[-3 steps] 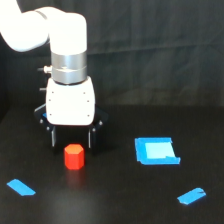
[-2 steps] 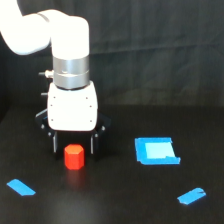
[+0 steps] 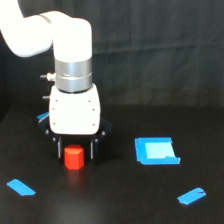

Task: Pick up the red object from the table

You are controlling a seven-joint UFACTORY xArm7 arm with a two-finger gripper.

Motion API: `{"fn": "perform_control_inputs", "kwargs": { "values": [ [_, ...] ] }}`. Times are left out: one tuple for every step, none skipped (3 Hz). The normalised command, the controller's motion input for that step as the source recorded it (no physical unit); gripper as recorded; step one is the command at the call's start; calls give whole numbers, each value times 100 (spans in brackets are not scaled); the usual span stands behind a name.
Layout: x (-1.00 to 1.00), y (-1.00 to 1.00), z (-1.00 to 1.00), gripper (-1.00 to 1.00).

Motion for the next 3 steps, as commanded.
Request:
{"fn": "perform_control_inputs", "kwargs": {
  "values": [
    [6,-3,-10,-100],
    [23,-5,-12,-100],
    [11,-4,-25,-92]
  ]
}}
